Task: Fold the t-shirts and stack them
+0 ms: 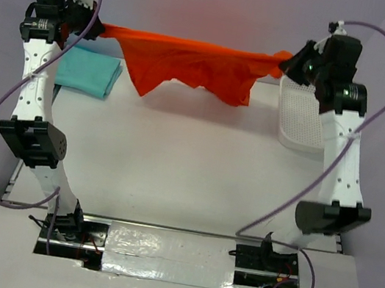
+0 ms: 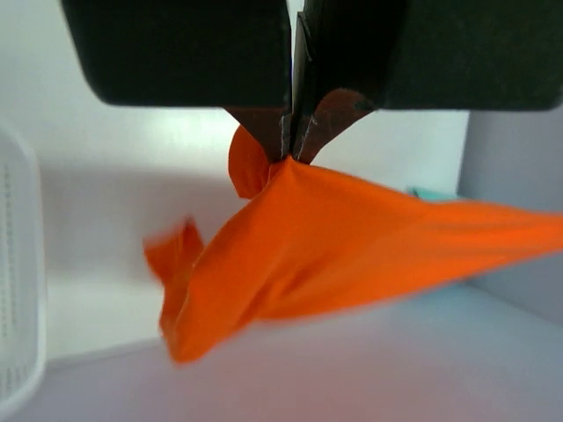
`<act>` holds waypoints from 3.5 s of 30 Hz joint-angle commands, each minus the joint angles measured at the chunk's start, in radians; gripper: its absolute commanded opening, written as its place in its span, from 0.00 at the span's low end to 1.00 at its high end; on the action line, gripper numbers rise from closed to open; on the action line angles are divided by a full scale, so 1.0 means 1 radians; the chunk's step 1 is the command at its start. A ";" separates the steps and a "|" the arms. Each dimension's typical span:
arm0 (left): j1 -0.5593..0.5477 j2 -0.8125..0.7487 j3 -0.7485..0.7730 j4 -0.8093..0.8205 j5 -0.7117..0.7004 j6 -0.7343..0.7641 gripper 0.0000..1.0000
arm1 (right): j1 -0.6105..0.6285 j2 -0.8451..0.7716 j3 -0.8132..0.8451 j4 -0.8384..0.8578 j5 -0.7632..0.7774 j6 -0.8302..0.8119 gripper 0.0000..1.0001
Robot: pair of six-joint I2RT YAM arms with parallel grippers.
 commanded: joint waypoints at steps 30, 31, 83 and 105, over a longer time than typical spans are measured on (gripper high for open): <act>0.003 -0.323 -1.143 -0.383 -0.331 0.435 0.00 | 0.295 -0.868 -1.675 0.068 -0.077 0.278 0.41; 0.003 -0.331 -1.137 -0.387 -0.336 0.435 0.00 | 0.295 -0.885 -1.657 0.049 -0.072 0.292 0.43; 0.007 -0.120 -0.822 -0.218 0.043 0.341 0.00 | 0.096 -0.314 -1.166 0.241 -0.219 0.030 0.00; -0.022 -0.182 -0.250 0.391 -0.024 0.009 0.00 | -0.095 -0.029 -0.086 0.218 -0.293 0.061 0.00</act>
